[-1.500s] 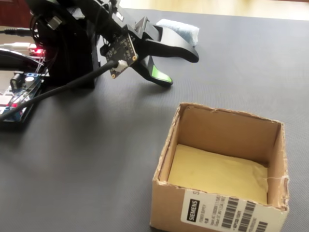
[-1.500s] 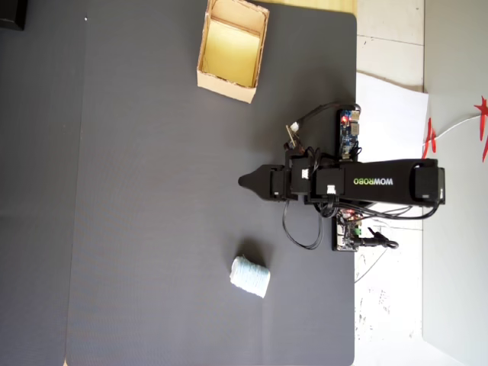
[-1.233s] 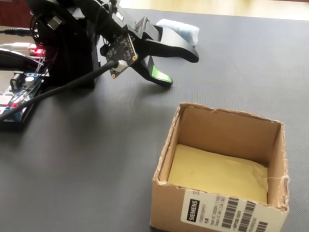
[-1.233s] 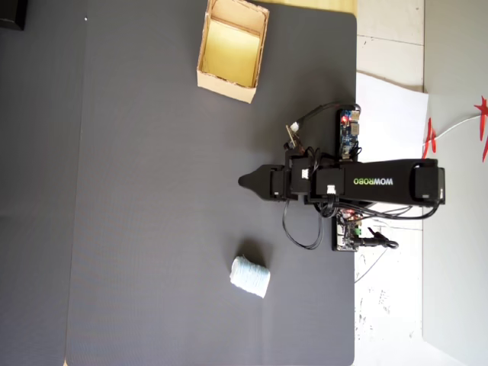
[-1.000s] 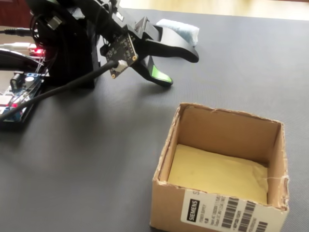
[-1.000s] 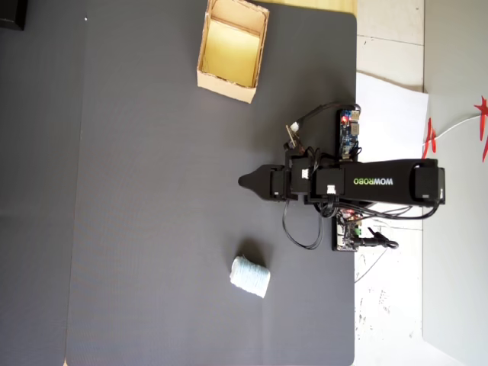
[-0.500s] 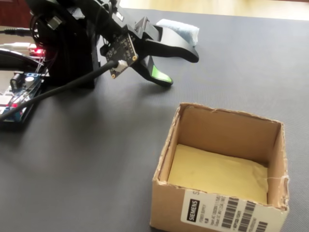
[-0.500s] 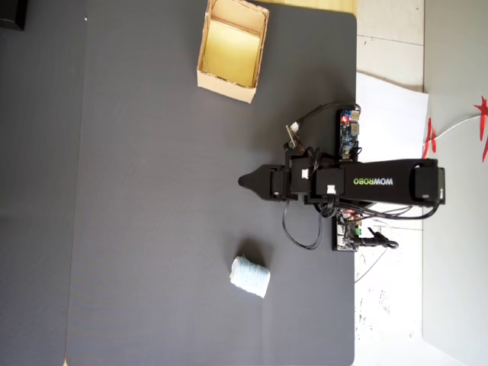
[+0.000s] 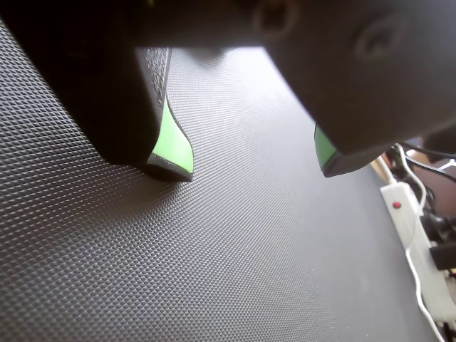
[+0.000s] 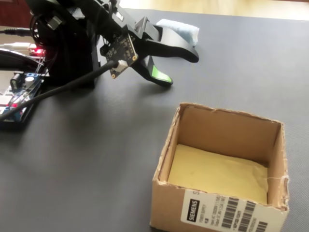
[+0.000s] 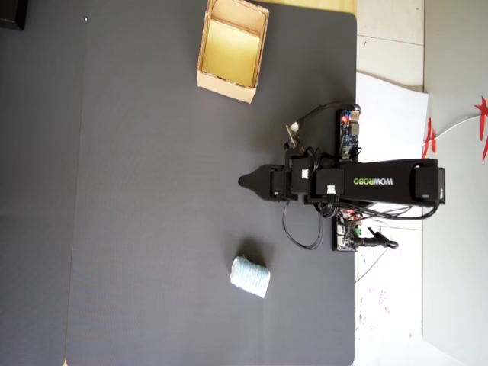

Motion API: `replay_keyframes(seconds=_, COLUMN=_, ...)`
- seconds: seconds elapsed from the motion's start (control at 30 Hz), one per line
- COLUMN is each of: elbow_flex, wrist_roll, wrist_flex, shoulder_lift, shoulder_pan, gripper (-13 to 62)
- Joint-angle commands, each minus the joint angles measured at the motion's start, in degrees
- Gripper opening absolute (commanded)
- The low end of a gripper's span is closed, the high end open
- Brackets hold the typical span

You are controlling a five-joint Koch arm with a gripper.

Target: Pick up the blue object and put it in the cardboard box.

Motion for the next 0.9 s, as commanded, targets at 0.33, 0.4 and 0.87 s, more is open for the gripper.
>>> replay_keyframes(seconds=0.33, elbow_flex=3.7, wrist_roll=0.9, wrist_flex=1.8, shoulder_lift=5.1, shoulder_pan=0.1, gripper=33.9)
replay_keyframes(seconds=0.4, elbow_flex=3.7, wrist_roll=1.1, wrist_flex=1.8, shoulder_lift=5.1, shoulder_pan=-0.3, gripper=33.9)
replay_keyframes(seconds=0.87, elbow_flex=3.6, wrist_roll=3.0, wrist_flex=0.6, shoulder_lift=5.0, shoulder_pan=-20.6, gripper=33.8)
